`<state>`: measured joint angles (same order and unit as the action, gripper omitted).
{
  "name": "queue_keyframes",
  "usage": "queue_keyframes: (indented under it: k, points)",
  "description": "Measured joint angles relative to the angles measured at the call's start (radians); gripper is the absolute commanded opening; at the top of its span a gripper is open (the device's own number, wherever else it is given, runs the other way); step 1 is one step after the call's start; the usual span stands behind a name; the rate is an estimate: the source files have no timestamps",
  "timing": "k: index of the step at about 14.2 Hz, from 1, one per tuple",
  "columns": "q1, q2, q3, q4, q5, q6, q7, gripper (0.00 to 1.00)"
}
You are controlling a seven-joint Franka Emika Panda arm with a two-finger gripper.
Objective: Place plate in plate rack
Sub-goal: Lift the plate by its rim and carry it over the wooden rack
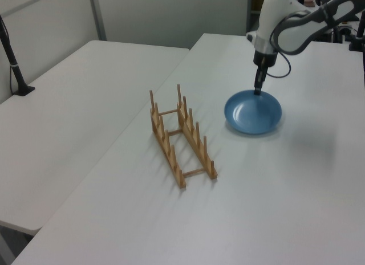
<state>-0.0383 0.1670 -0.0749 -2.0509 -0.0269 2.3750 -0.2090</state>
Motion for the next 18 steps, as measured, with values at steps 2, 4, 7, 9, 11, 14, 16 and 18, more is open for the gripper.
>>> queue_keyframes:
  k: [2, 4, 7, 9, 11, 14, 16, 18]
  points:
    - [0.001, -0.028, 0.003, 0.016, 0.000, -0.001, 0.002, 0.00]
    - [0.001, -0.071, 0.020, 0.040, 0.000, -0.016, 0.008, 0.00]
    - [0.002, -0.144, 0.064, 0.086, 0.000, -0.040, 0.065, 0.00]
    - [0.003, -0.162, 0.105, 0.124, 0.000, -0.041, 0.133, 0.00]
    - [0.012, -0.165, 0.164, 0.175, -0.002, -0.041, 0.223, 0.00]
    - [0.072, -0.165, 0.184, 0.213, -0.098, -0.041, 0.359, 0.00]
    - [0.123, -0.165, 0.186, 0.221, -0.226, -0.041, 0.492, 0.00]
    - [0.171, -0.163, 0.188, 0.222, -0.393, -0.038, 0.662, 0.00]
